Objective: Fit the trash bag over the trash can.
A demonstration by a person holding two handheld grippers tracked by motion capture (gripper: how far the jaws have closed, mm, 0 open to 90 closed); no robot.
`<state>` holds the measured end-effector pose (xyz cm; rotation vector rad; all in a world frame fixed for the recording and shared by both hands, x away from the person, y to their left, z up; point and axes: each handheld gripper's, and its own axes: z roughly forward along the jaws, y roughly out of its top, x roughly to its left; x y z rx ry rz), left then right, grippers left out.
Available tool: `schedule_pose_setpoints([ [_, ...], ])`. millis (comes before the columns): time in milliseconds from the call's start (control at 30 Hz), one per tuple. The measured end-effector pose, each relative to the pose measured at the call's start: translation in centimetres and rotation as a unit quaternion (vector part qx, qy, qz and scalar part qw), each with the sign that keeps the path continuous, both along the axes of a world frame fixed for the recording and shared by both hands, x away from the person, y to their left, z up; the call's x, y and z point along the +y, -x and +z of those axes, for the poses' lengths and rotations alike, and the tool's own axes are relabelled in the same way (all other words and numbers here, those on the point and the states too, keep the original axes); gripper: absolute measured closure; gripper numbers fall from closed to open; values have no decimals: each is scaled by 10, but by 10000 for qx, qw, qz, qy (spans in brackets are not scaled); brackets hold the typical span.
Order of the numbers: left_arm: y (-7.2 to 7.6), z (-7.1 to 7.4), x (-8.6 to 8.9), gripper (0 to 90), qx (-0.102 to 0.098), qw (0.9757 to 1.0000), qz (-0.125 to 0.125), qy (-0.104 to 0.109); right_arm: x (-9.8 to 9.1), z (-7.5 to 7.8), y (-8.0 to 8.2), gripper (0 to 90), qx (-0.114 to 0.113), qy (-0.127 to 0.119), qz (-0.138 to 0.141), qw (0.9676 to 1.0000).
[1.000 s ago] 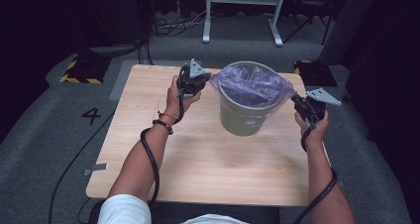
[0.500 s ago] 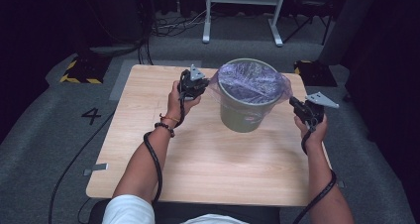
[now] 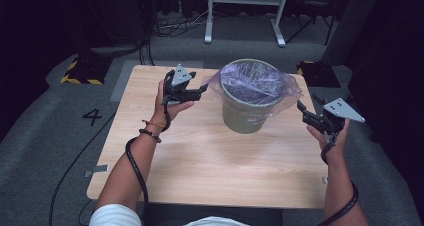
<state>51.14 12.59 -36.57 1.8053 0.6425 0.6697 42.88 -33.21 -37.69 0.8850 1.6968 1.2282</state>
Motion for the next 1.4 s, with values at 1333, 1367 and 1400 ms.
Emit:
schedule_pose_setpoints([
  [1333,-41,18,-58,900,124,9961,-312,-818,26,36,-85,900,455,593,205,9970],
  [1367,-43,17,-58,900,166,9965,-301,-759,26,35,-89,900,515,546,201,9970],
  [1400,-44,17,-58,900,189,9967,-307,-734,26,33,-95,900,640,462,136,9968],
])
